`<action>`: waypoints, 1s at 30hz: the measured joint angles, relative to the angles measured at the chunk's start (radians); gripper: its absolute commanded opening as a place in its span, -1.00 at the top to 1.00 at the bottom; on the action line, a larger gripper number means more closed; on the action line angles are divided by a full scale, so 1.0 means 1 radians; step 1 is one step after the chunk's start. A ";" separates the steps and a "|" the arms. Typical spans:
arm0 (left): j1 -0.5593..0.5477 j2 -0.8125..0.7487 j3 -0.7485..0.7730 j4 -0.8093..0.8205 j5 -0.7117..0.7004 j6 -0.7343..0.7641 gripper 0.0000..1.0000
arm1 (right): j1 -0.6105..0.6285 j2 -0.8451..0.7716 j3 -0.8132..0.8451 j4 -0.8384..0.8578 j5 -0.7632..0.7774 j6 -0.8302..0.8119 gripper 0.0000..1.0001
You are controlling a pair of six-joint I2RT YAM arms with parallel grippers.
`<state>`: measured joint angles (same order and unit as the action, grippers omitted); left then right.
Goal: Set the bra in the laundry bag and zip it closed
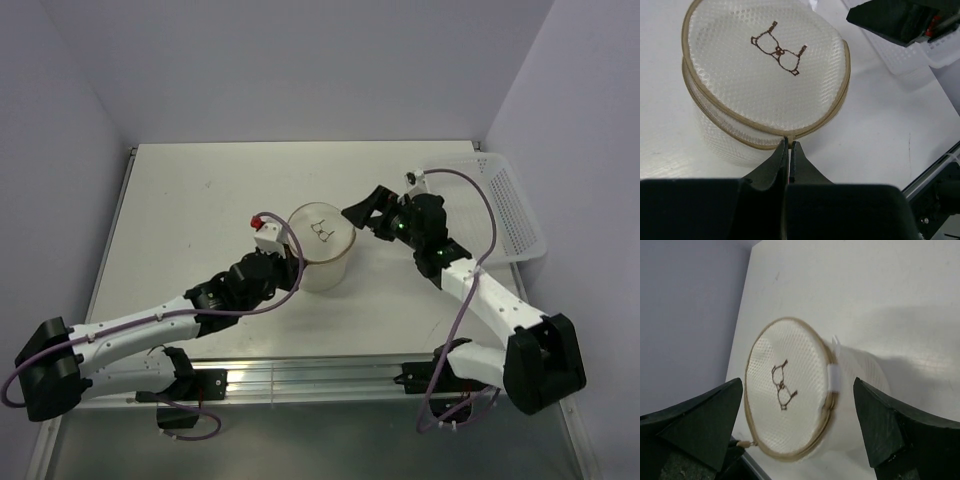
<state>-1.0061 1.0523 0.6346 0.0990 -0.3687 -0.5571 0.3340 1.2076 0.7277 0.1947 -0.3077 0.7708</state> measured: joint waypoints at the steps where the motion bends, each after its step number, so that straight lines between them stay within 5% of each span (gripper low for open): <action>1: -0.010 0.014 0.000 0.009 -0.001 -0.010 1.00 | 0.010 -0.027 -0.018 0.000 0.013 -0.003 -0.99; 7: -0.081 0.112 0.008 0.084 -0.043 -0.044 1.00 | 0.141 -0.260 -0.206 -0.054 0.121 0.015 -0.94; 13: -0.108 0.178 0.029 0.159 -0.090 -0.069 1.00 | 0.288 -0.442 -0.377 -0.058 0.251 0.141 -0.50; 20: -0.130 0.183 0.030 0.204 -0.098 -0.072 1.00 | 0.295 -0.315 -0.374 0.000 0.263 0.193 -0.06; 30: -0.137 0.182 0.030 0.204 -0.100 -0.072 1.00 | 0.301 -0.269 -0.352 0.104 0.237 0.211 -0.21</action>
<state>-1.1435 1.2346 0.6647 0.3031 -0.4686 -0.6289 0.6353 0.9390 0.3759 0.2989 -0.0711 0.9813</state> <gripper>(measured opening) 0.038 0.601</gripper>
